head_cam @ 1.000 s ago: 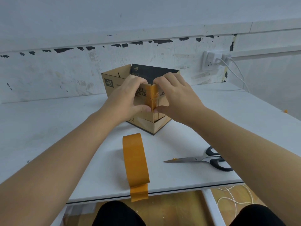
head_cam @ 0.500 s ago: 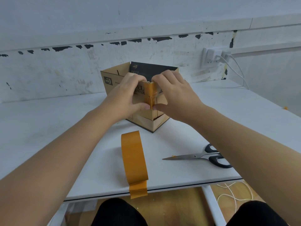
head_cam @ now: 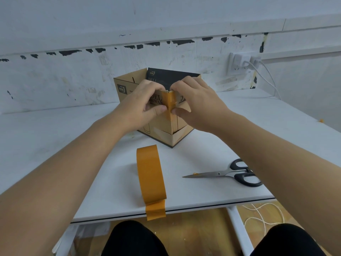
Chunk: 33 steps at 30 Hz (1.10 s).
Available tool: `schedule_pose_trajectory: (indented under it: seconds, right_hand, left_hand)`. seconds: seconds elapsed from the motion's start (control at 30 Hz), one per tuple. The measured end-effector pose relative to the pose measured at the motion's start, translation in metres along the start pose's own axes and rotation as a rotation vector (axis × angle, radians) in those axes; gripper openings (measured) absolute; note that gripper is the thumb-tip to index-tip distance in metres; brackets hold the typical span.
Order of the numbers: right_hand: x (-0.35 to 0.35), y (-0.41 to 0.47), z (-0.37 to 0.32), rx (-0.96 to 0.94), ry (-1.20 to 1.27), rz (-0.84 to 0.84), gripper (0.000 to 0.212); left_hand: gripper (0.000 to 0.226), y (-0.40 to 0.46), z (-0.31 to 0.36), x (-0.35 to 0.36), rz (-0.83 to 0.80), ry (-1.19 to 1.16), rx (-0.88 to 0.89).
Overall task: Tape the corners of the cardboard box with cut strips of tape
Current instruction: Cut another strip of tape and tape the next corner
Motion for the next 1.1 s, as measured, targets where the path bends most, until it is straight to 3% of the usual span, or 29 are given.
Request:
schedule_pose_trajectory:
  seconds: [1.1]
  right_hand:
    - [-0.0019,0.0027,-0.0053,0.085,0.038,-0.005,0.037]
  left_hand:
    - [0.029,0.0018,0.0062,0.0019,-0.029,-0.022,-0.037]
Point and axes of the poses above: each hand's wrist, its own y-axis towards the middle knuckle, its own x-axis out of the palm, z = x × y, the point moved 5 cm from there along y, towards the middle knuckle, and after that the axes turned 9 degrees about z, right-handed, at the moved point
